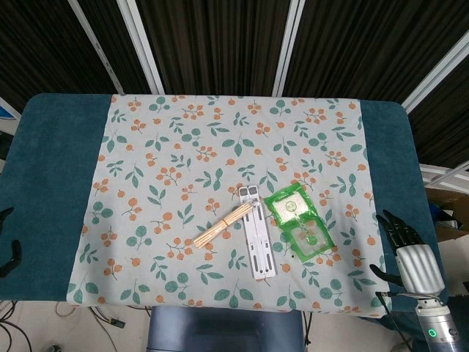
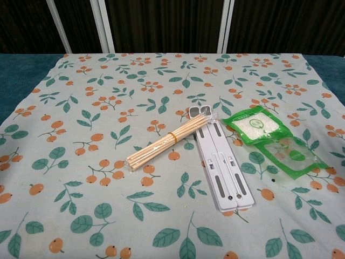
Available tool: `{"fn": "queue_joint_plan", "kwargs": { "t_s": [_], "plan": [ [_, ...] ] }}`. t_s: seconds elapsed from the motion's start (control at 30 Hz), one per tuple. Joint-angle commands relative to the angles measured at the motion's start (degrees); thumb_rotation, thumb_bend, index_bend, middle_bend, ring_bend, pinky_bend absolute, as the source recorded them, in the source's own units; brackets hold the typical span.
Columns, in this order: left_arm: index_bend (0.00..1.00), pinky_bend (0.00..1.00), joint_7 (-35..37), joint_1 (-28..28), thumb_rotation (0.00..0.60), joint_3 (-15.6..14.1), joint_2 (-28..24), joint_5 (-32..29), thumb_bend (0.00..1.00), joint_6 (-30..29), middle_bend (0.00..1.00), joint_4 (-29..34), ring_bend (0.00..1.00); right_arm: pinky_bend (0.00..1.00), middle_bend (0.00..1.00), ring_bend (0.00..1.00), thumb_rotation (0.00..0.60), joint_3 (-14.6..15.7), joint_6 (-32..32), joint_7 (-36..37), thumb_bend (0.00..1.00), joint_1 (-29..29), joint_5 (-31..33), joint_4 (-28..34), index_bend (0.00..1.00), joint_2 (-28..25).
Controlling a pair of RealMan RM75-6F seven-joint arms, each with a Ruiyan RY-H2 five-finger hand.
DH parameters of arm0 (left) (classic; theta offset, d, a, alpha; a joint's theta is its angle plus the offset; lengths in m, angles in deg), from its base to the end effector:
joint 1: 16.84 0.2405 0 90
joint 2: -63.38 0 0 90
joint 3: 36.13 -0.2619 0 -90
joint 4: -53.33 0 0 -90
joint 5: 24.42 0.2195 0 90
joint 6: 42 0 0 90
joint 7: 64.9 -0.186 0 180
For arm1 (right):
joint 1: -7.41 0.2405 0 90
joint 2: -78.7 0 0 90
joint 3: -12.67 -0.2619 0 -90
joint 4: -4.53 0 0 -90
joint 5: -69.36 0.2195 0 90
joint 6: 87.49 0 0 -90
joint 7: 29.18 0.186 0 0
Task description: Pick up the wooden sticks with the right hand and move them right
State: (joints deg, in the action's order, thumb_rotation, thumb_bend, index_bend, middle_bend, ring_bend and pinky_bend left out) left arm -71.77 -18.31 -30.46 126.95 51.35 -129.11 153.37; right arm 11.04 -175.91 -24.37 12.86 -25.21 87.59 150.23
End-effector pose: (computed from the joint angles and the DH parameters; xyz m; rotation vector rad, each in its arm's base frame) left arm -0.3292 0.2108 0.1673 -1.1712 -0.9648 -0.8174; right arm -0.3100 -0.2221 0.1193 1.4809 -0.8537 1.0501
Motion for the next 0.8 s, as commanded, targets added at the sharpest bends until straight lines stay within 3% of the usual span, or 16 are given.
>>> {"fn": "queue_joint_plan", "kwargs": {
  "t_s": [0.03, 0.8],
  "plan": [
    [0.15, 0.0, -0.11, 0.01, 0.6, 0.0, 0.01, -0.04, 0.55, -0.01, 0.0, -0.03, 0.0, 0.21, 0.05, 0.12, 0.6, 0.24, 0.43, -0.33, 0.19, 0.02, 0.14, 0.33, 0.01, -0.29],
    [0.14, 0.0, -0.69, -0.04, 0.6, -0.01, 0.01, -0.52, 0.55, 0.34, 0.0, 0.44, 0.0, 0.21, 0.05, 0.12, 0.6, -0.24, 1.55, -3.12, 0.19, -0.26, 3.03, 2.68, 0.0, -0.34]
  ]
}}
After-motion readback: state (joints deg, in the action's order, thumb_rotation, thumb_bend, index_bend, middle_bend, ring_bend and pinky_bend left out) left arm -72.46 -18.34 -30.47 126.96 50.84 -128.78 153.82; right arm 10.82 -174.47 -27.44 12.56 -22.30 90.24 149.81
